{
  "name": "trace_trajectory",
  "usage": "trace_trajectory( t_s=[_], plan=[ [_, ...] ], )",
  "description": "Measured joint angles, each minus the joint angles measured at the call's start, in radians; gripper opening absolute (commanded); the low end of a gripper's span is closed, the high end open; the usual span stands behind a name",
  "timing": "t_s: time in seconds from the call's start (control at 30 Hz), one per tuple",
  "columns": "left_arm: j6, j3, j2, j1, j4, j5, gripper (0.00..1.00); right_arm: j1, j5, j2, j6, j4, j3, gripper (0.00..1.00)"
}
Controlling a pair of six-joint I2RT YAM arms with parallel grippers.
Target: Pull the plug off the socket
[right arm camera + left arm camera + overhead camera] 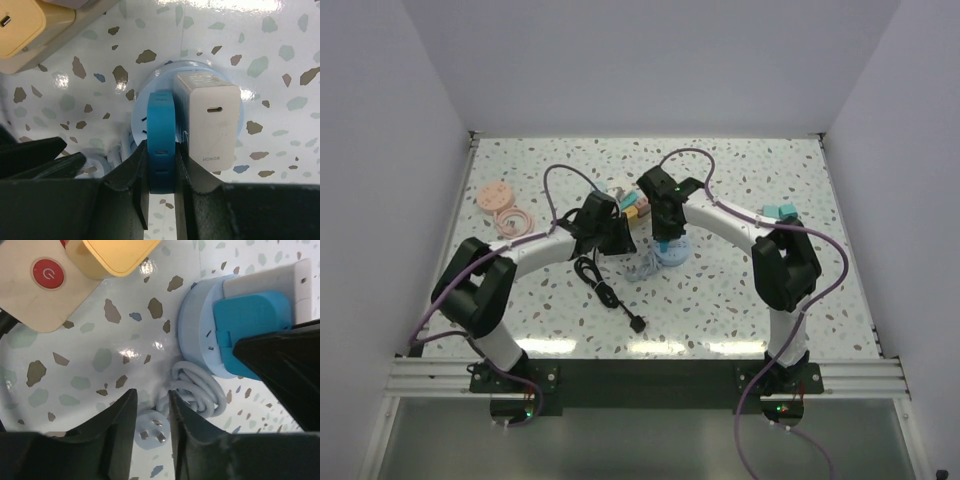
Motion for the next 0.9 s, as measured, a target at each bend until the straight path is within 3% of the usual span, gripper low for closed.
trace_trajectory(
  t_s=[0.13,0.2,0.3,0.63,0.9],
  plan=[
    [-0.001,-0.031,0.033,0.000,0.071,0.018,0.61,0.000,-0.014,-0.006,-0.002,0.006,-0.006,0.00],
    [-0.004,-0.036,0.046,0.000,0.119,0.036,0.68,0.000,-0.027,-0.016,-0.009,0.014,-0.018,0.00],
    [-0.010,-0.042,0.063,0.000,0.202,0.074,0.70,0.000,-0.055,-0.037,-0.019,0.019,-0.041,0.00],
    [-0.076,-0.185,0.093,0.070,0.521,0.283,0.68,0.001,-0.125,-0.160,-0.031,0.062,-0.130,0.00],
    [-0.134,-0.258,0.105,0.085,0.718,0.437,0.56,0.001,-0.153,-0.222,-0.023,0.133,-0.187,0.00]
  ],
)
